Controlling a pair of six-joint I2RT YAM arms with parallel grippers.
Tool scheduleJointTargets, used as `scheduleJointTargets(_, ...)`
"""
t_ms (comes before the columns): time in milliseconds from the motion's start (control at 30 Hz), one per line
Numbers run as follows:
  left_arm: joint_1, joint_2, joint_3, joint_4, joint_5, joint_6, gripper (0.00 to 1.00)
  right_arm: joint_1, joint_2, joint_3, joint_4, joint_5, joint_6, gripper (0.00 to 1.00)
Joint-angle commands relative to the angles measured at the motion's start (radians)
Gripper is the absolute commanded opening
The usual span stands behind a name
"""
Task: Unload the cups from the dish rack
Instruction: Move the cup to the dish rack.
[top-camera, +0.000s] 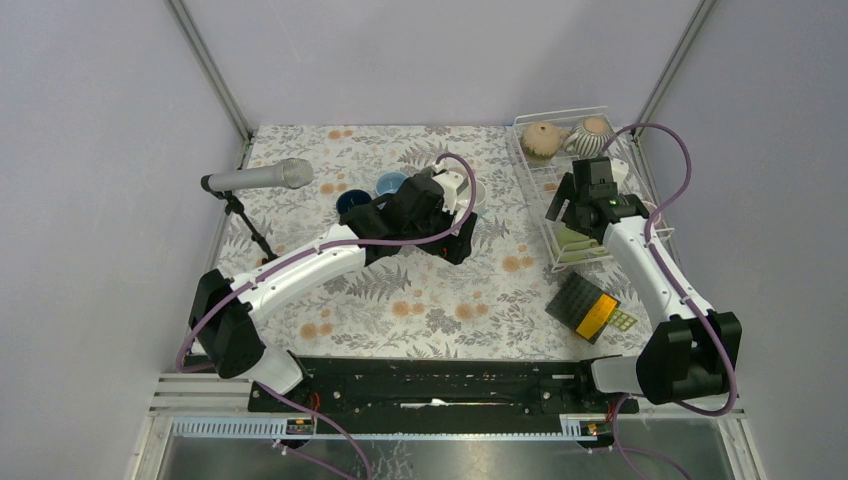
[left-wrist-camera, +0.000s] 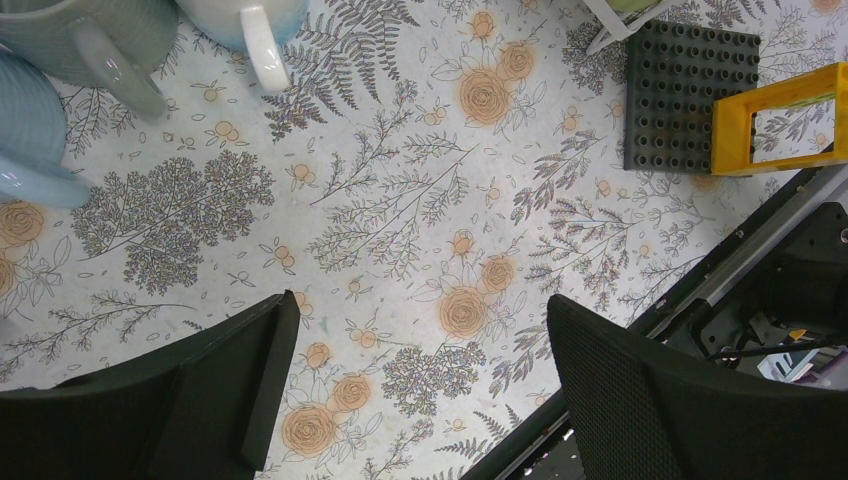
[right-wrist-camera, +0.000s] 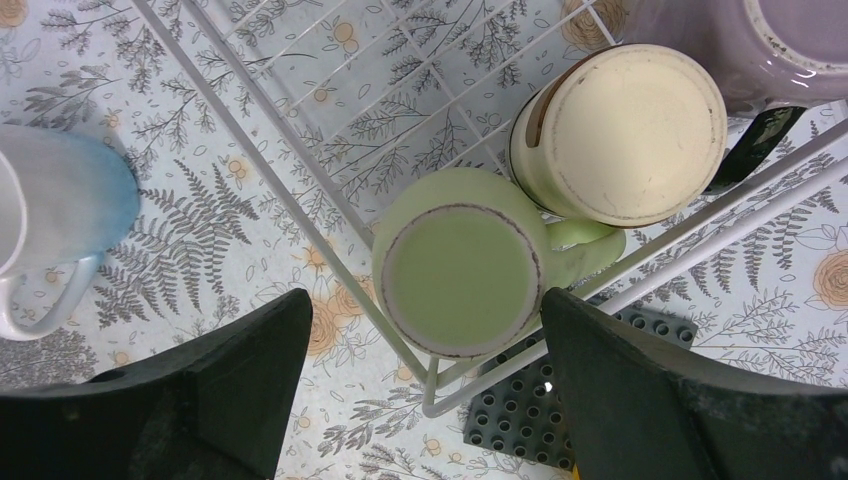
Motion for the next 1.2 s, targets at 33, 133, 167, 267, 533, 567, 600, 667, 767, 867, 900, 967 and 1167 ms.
scheduleJointTargets(33, 0.001, -0.023, -0.004, 0.051, 0.010, 0.012, 0.99, -0.007, 0.014, 0.003, -0.007, 0.034, -0.014, 0.88)
scheduleJointTargets(133, 0.001, -0.020, -0.003, 0.053, 0.013, 0.012, 0.99, -0.006, 0.019, 0.002, -0.005, 0.031, -0.015, 0.88)
scheduleJointTargets(167, 0.001, -0.019, -0.003, 0.052, 0.011, 0.012, 0.99, -0.007, 0.023, 0.002, -0.005, 0.027, -0.015, 0.88)
scheduleJointTargets(267, 0.001, -0.019, -0.004, 0.052, 0.012, 0.012, 0.99, -0.006, 0.038, 0.004, -0.005, 0.007, -0.009, 0.87)
scheduleJointTargets(533, 0.000, -0.021, -0.007, 0.054, 0.016, 0.010, 0.99, -0.007, 0.063, 0.009, 0.017, -0.023, 0.019, 0.85)
scheduleJointTargets(567, 0.001, -0.021, -0.007, 0.053, 0.015, 0.010, 0.99, -0.006, 0.066, 0.011, 0.018, -0.024, 0.023, 0.85)
scheduleJointTargets(600, 0.001, -0.021, -0.007, 0.056, 0.017, 0.011, 0.99, -0.006, 0.069, 0.012, 0.021, -0.027, 0.028, 0.85)
scheduleJointTargets(667, 0.002, -0.022, -0.009, 0.056, 0.017, 0.010, 0.99, -0.006, 0.074, 0.012, 0.033, -0.035, 0.038, 0.85)
scheduleJointTargets(767, 0.001, -0.021, -0.009, 0.055, 0.020, 0.011, 0.99, -0.007, 0.085, 0.017, 0.049, -0.047, 0.055, 0.85)
scheduleJointTargets(867, 0.001, -0.022, -0.009, 0.055, 0.021, 0.010, 0.99, -0.006, 0.106, 0.032, 0.059, -0.052, 0.073, 0.85)
scheduleJointTargets(900, 0.001, -0.024, -0.012, 0.055, 0.022, 0.010, 0.99, -0.006, 0.114, 0.038, 0.061, -0.054, 0.078, 0.85)
scheduleJointTargets(967, 0.001, -0.026, -0.012, 0.058, 0.021, 0.010, 0.99, -0.006, 0.126, 0.046, 0.072, -0.063, 0.091, 0.86)
scheduleJointTargets(1167, 0.002, -0.027, -0.015, 0.058, 0.022, 0.010, 0.99, -0.007, 0.163, 0.071, 0.110, -0.084, 0.127, 0.86)
